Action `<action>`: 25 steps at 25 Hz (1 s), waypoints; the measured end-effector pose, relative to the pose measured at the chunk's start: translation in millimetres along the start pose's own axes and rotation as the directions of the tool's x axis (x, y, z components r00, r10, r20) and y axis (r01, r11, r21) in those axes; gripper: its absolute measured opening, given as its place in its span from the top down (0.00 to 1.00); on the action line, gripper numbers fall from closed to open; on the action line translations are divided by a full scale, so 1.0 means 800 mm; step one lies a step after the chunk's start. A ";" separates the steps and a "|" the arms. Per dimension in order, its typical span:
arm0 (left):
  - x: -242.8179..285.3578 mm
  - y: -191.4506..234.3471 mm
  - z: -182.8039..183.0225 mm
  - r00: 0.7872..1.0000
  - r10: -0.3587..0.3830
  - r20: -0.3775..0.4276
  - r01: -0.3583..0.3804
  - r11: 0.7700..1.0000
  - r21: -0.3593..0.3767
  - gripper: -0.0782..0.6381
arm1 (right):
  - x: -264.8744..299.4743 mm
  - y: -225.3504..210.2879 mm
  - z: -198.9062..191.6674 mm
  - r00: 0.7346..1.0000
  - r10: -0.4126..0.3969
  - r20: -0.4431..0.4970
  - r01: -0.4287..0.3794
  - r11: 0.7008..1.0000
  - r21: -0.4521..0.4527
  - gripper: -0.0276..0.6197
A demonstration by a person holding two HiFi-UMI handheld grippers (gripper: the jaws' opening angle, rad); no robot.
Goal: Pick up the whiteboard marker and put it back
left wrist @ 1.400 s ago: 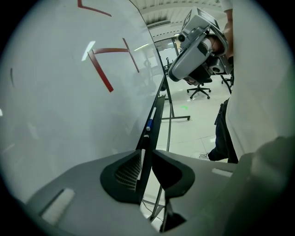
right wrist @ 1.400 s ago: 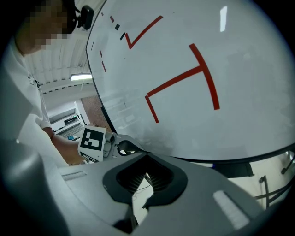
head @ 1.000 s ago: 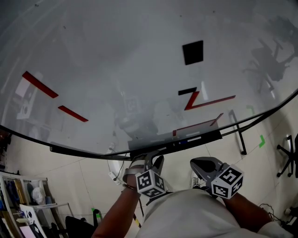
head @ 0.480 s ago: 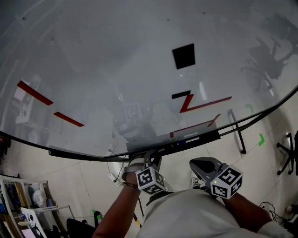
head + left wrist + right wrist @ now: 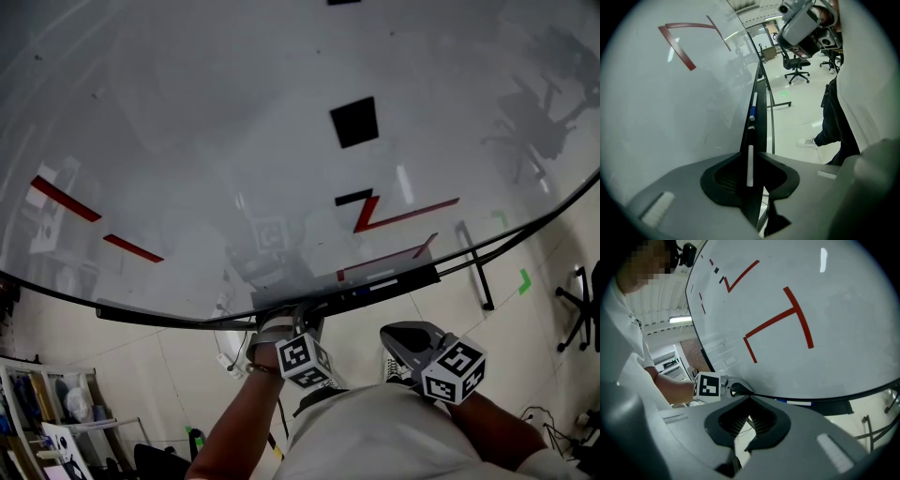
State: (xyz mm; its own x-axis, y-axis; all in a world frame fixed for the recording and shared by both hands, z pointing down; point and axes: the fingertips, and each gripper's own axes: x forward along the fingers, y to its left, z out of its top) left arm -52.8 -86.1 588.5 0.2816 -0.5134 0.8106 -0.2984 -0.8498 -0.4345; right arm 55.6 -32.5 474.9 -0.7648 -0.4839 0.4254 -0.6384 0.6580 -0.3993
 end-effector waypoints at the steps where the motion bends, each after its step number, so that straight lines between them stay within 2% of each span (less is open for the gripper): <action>1: 0.002 0.000 0.000 1.000 0.001 -0.002 -0.001 1.000 0.002 0.75 | -0.001 -0.001 0.000 1.000 -0.002 0.001 0.002 1.000 0.002 0.95; 16: 0.016 0.000 0.006 1.000 -0.011 -0.020 0.011 0.999 0.032 0.78 | -0.006 -0.007 -0.001 1.000 -0.016 0.007 0.016 1.000 0.014 0.95; 19: 0.020 0.001 0.006 1.000 -0.015 -0.027 0.015 1.000 0.012 0.81 | -0.005 -0.006 -0.003 1.000 -0.013 0.003 0.013 1.000 0.012 0.95; 25: 0.021 0.002 0.008 1.000 -0.021 -0.009 0.020 0.999 -0.042 0.81 | -0.004 -0.008 -0.004 1.000 -0.015 -0.004 0.015 1.000 0.012 0.95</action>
State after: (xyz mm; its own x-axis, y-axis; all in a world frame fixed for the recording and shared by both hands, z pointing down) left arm -43.1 -96.9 598.6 0.2791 -0.4946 0.8231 -0.3304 -0.8543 -0.4013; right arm 62.8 -33.1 478.8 -0.7548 -0.4912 0.4347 -0.6508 0.6437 -0.4026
